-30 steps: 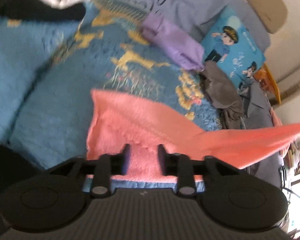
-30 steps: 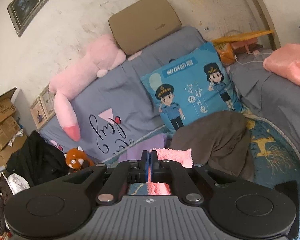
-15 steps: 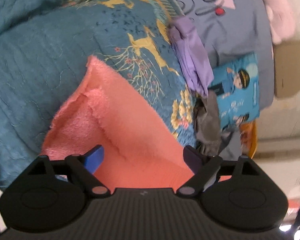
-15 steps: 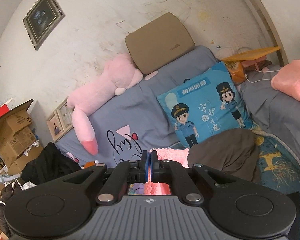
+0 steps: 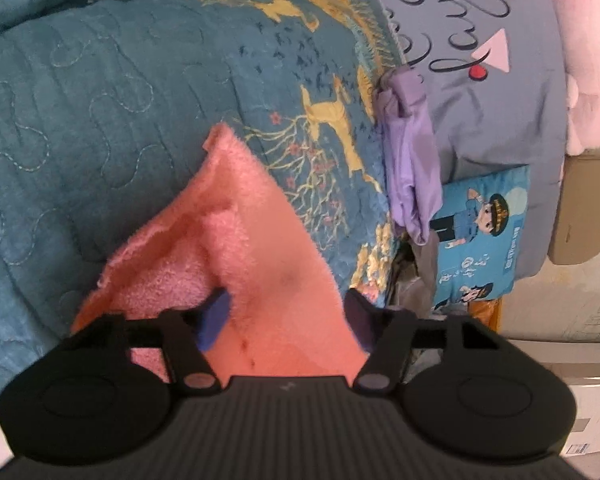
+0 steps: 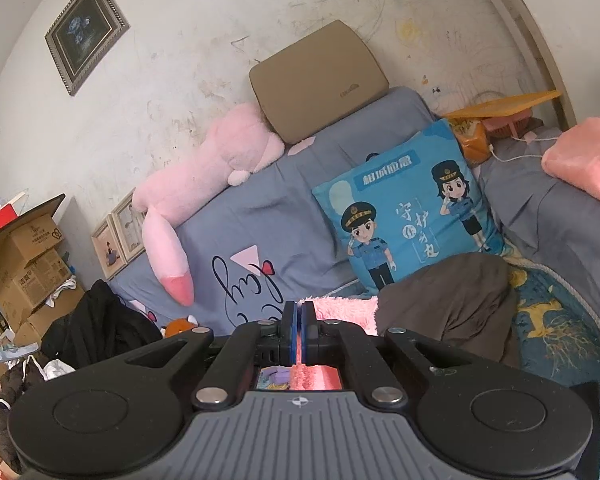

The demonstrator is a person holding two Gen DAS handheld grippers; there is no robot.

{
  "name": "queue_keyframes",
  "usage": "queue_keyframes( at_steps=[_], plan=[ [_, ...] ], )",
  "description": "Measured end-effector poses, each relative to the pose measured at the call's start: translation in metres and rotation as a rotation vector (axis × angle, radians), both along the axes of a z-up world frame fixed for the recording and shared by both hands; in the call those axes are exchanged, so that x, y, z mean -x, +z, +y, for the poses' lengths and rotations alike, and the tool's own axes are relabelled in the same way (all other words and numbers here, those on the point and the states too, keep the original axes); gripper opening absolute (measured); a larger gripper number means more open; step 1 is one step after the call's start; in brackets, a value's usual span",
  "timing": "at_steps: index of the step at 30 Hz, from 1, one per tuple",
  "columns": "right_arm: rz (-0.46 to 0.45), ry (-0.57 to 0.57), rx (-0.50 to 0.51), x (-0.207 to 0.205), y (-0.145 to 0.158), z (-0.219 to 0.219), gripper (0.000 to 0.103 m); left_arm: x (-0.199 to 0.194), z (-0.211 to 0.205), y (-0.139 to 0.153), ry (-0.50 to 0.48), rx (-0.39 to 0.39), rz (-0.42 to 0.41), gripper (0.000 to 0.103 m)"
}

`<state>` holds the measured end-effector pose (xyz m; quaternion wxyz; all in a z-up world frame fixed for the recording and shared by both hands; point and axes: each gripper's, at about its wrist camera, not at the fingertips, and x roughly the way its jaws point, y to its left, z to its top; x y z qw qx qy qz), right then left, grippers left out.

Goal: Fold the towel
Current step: 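Lift the pink towel by its corners with both grippers to unfold it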

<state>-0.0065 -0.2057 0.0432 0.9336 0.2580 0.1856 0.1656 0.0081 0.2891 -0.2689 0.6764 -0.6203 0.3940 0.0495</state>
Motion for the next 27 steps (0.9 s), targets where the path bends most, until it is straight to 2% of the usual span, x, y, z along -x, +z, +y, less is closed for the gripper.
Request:
queue_keyframes(
  at_steps=[1, 6, 10, 13, 21, 23, 25, 27],
  plan=[
    [0.000, 0.001, 0.000, 0.000, 0.000, 0.000, 0.002, -0.001, -0.001, -0.002, 0.001, 0.005, 0.001, 0.050],
    [0.004, 0.001, 0.009, -0.001, -0.002, 0.001, 0.002, -0.001, -0.003, -0.008, 0.004, 0.007, 0.006, 0.034],
    [0.011, 0.001, 0.007, -0.002, -0.004, 0.001, 0.002, 0.000, 0.000, -0.005, 0.011, -0.021, 0.005, 0.009],
    [0.016, 0.003, 0.006, -0.002, -0.007, 0.001, 0.002, 0.001, 0.002, -0.005, 0.011, -0.034, 0.009, 0.001],
    [0.021, -0.004, 0.011, -0.002, -0.008, 0.000, 0.002, 0.007, 0.004, 0.000, -0.026, -0.007, 0.031, 0.000],
    [0.023, -0.005, 0.006, -0.002, -0.008, 0.000, 0.002, 0.007, -0.001, 0.003, -0.055, -0.011, 0.048, 0.008],
    [0.023, -0.004, 0.003, -0.002, -0.009, 0.000, 0.002, 0.008, -0.007, 0.002, -0.063, -0.001, 0.067, 0.027],
    [0.022, -0.001, 0.003, -0.001, -0.009, 0.001, 0.002, 0.009, -0.012, -0.003, -0.056, 0.008, 0.093, 0.035]
  ],
)
